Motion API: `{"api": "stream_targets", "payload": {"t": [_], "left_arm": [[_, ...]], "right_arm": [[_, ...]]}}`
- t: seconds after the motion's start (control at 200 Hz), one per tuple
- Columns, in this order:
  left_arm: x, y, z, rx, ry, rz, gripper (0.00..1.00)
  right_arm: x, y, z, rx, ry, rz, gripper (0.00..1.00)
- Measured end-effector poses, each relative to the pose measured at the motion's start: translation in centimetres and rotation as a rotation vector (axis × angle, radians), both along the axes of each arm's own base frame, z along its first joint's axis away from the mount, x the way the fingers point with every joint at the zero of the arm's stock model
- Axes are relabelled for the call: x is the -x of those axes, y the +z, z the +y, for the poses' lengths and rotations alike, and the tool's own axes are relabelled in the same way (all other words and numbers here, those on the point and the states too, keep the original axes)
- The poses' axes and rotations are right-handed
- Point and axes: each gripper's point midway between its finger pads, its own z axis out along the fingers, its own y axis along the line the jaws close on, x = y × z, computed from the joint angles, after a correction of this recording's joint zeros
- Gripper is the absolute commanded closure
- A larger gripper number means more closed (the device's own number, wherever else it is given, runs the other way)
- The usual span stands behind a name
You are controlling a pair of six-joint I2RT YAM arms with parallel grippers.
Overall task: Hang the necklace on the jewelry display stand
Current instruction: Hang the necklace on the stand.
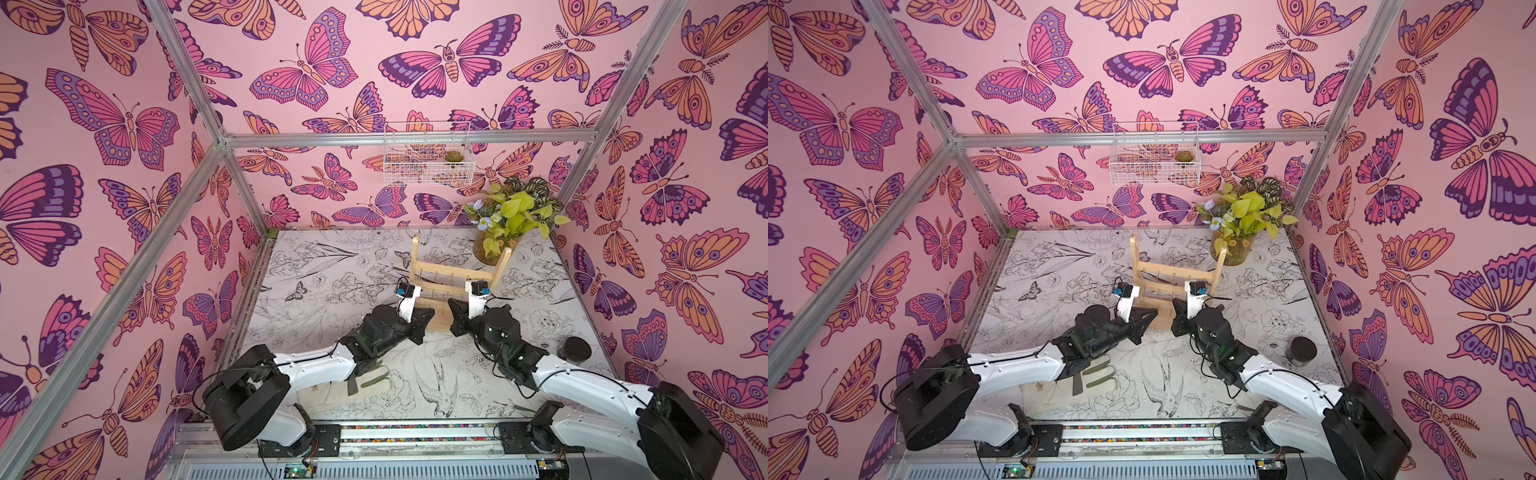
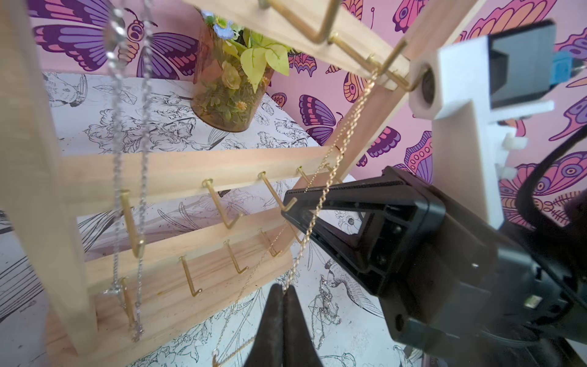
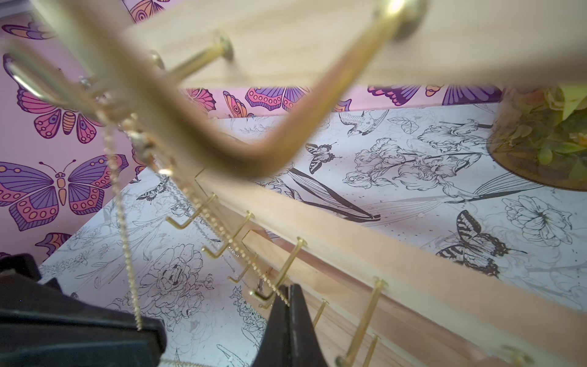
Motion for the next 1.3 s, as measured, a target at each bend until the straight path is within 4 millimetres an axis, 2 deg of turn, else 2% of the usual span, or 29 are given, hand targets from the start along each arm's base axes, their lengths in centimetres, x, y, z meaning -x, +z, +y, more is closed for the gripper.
{"api": "stream_targets", "payload": {"t": [0.411, 0.636, 0.761, 1.056, 1.297], "left_arm": [[-0.9, -1.1, -1.3, -0.014, 0.031, -0.052, 1.00], [-1.6, -1.0, -1.5, -0.015, 0.051, -0.062, 0.93], [-1.7, -1.3, -1.5, -0.025, 0.058, -0.057, 0.93], [-1.6, -2.0, -1.3, -0.051, 0.064, -0.045, 0.98], [-1.7, -2.1, -1.1, -0.065, 0.080, -0.049, 0.99]], "right_arm": [[-0.5, 0.2, 0.0, 0.040, -0.013, -0.005, 1.00], [-0.8, 0.0, 0.1, 0.063, -0.014, -0.003, 0.99], [-0.8, -0.1, 0.0, 0.069, -0.018, -0.002, 0.99], [-0.7, 0.0, -0.2, 0.077, -0.021, 0.000, 1.00], [0.0, 0.1, 0.5, 0.065, 0.037, 0.013, 1.00]]}}
